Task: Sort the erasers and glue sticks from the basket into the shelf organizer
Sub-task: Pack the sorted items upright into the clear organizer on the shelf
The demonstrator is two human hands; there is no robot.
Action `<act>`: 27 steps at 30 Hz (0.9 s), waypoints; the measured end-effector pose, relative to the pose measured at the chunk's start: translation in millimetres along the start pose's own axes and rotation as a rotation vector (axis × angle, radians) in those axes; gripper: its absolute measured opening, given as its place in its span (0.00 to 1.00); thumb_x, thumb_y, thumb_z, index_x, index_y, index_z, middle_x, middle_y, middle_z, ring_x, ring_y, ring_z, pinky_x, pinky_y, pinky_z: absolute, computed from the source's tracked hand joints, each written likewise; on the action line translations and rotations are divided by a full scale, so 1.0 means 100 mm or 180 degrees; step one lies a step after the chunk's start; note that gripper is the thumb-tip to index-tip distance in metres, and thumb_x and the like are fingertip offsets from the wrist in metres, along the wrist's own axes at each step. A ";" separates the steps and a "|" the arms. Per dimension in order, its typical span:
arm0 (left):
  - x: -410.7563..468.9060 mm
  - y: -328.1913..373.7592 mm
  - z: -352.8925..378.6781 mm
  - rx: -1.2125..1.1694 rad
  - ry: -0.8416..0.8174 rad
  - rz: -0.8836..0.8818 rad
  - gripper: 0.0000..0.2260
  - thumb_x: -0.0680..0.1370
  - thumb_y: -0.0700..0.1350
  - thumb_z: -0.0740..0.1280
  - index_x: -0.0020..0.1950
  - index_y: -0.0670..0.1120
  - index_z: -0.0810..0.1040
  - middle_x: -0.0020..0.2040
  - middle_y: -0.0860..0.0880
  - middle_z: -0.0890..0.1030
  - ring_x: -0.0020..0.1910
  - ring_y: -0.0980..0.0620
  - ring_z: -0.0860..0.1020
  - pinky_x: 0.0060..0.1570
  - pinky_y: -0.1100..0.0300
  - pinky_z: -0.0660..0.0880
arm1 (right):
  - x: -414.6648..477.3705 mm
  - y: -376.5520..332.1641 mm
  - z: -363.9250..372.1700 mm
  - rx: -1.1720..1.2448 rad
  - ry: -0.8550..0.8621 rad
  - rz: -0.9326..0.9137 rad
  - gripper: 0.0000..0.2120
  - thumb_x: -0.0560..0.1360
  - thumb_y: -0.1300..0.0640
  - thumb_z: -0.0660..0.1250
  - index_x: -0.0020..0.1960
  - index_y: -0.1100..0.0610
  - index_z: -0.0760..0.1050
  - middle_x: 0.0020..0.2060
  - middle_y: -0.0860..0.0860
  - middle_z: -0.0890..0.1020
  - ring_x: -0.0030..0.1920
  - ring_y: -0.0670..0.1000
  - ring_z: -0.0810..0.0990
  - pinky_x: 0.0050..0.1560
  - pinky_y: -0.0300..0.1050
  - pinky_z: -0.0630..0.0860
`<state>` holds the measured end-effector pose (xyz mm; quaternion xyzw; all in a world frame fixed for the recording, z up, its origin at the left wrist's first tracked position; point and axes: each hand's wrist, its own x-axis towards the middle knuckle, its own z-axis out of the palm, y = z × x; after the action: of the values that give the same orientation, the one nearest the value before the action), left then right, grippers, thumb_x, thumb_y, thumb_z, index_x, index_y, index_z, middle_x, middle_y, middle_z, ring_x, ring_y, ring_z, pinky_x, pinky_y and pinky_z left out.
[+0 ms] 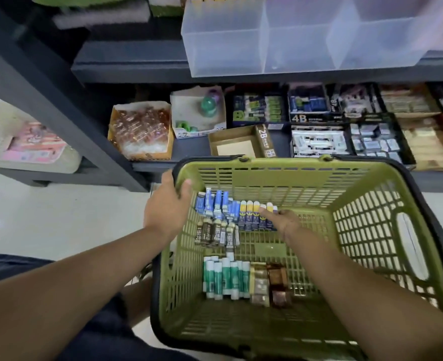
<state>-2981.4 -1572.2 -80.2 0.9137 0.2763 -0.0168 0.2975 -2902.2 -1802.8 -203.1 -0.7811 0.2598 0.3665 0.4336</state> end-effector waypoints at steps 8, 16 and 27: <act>0.00 -0.01 0.02 0.0013 0.0104 0.0037 0.13 0.82 0.54 0.56 0.58 0.45 0.65 0.35 0.51 0.73 0.34 0.46 0.71 0.34 0.53 0.63 | 0.16 -0.05 0.24 -0.0215 0.0504 0.0484 0.52 0.59 0.33 0.75 0.70 0.65 0.63 0.66 0.61 0.73 0.65 0.63 0.72 0.62 0.58 0.73; 0.01 0.00 0.05 0.0035 0.0168 -0.0013 0.10 0.82 0.53 0.56 0.54 0.46 0.64 0.33 0.48 0.75 0.32 0.47 0.72 0.34 0.53 0.65 | 0.32 0.07 0.28 -0.0094 0.0488 0.0396 0.61 0.46 0.26 0.74 0.67 0.65 0.68 0.61 0.61 0.76 0.60 0.63 0.75 0.57 0.60 0.75; 0.00 0.01 0.05 0.0044 0.0206 -0.0005 0.10 0.82 0.53 0.56 0.52 0.46 0.64 0.32 0.49 0.74 0.31 0.51 0.73 0.31 0.55 0.62 | 0.24 0.02 0.27 0.0503 0.0328 0.0051 0.45 0.67 0.47 0.77 0.73 0.67 0.59 0.69 0.61 0.69 0.68 0.62 0.68 0.59 0.53 0.69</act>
<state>-2980.2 -1575.8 -83.2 0.9156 0.2864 0.0105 0.2821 -2899.1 -1782.8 -232.7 -0.7602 0.3161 0.3077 0.4770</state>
